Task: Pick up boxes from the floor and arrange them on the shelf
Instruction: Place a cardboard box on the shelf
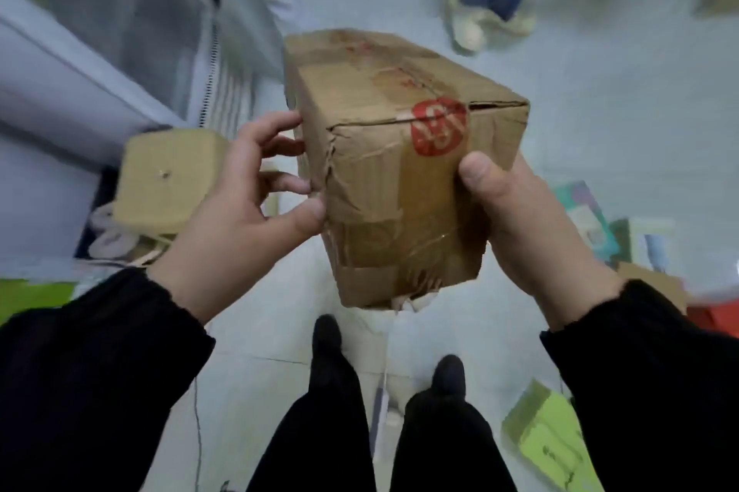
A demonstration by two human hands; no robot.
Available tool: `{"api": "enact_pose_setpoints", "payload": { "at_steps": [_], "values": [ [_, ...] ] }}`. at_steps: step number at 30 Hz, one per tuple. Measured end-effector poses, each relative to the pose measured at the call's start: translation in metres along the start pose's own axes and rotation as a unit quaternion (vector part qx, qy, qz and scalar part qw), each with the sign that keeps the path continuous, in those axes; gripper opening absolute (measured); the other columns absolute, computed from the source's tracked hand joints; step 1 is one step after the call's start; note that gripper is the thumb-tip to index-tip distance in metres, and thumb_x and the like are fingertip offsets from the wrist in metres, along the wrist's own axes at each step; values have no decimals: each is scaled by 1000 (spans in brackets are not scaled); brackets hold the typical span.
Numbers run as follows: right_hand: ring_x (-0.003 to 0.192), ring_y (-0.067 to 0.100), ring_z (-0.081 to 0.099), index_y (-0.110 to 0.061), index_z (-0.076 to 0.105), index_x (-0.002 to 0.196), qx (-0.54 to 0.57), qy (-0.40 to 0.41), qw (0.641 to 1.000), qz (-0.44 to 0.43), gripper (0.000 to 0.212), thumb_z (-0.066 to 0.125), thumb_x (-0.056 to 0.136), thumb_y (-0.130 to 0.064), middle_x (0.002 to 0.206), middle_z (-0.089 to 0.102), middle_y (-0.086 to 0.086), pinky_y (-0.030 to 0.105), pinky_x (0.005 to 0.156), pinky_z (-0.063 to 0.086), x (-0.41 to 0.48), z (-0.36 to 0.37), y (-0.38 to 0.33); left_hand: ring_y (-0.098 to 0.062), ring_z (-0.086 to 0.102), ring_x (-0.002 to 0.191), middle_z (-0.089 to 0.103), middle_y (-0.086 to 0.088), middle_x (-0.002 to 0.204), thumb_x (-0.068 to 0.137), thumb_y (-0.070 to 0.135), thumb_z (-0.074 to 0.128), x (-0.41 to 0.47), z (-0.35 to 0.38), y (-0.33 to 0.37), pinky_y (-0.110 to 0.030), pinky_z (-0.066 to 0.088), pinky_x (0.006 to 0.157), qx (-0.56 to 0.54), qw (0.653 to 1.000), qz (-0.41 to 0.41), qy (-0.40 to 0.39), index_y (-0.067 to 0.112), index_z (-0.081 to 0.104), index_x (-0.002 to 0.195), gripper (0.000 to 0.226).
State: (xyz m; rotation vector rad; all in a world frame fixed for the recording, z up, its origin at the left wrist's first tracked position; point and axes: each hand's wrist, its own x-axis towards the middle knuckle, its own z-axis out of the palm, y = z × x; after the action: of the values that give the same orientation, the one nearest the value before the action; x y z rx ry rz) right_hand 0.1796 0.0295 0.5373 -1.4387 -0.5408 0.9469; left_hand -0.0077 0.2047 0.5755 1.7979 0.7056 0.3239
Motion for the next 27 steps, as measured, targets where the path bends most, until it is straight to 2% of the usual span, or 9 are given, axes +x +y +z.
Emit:
{"api": "enact_pose_setpoints", "payload": {
  "at_steps": [3,5,10,12,14,17,22,24,27],
  "values": [
    [126,23,65,-23,56,140,4,-141,989,-40,87,77,71,-71,135,68,0,55,105,49,14,76,-69,-7,58,93,48,-6,136,71,28,89,-64,-65,32,-28,57,77,3,987,15,159,32,37,144,89],
    [123,23,67,-25,58,136,-8,-227,972,-55,79,76,72,-67,131,71,-1,57,104,51,12,135,-107,-5,58,101,46,-3,133,70,20,94,-118,-104,50,-20,55,78,-4,969,17,248,20,32,148,99],
    [112,11,71,-31,65,121,-25,-412,903,-116,54,68,75,-60,116,76,-12,34,87,59,-42,286,-169,-7,42,142,37,18,153,59,59,91,-278,-186,85,-49,49,107,10,901,10,434,32,31,147,109],
    [114,15,71,-28,64,124,-31,-476,869,-129,55,68,81,-62,120,75,-7,35,88,60,-77,344,-186,-1,38,143,38,33,147,54,67,88,-338,-208,99,-44,44,112,8,873,17,488,33,32,139,108],
    [122,25,67,-24,61,134,-32,-525,838,-144,77,72,76,-73,131,71,3,50,97,56,-110,396,-195,-1,40,141,37,30,148,52,73,86,-395,-230,108,-31,46,106,20,844,24,536,36,34,128,99],
    [124,30,65,-17,54,144,-15,-588,796,-142,100,76,67,-78,136,68,8,58,102,52,-158,474,-204,-19,36,146,32,4,157,65,72,81,-477,-262,112,-57,41,111,55,800,30,596,35,39,126,83],
    [131,35,60,-13,48,149,1,-653,741,-154,102,75,73,-75,142,62,14,60,108,46,-227,587,-205,-9,23,153,20,22,162,69,75,75,-586,-306,110,-67,36,111,74,735,36,673,48,49,122,65],
    [131,34,60,-19,54,145,-2,-660,735,-157,96,71,73,-80,141,63,12,62,108,45,-251,625,-201,-3,24,152,22,32,158,55,79,81,-625,-329,106,-53,34,118,91,706,20,702,50,44,130,88],
    [125,29,64,-29,64,134,-8,-670,727,-150,84,67,71,-85,134,69,5,60,105,48,-281,676,-199,5,43,138,31,44,148,36,81,85,-670,-359,96,-25,47,103,53,694,27,717,53,19,149,134]
  ]
}}
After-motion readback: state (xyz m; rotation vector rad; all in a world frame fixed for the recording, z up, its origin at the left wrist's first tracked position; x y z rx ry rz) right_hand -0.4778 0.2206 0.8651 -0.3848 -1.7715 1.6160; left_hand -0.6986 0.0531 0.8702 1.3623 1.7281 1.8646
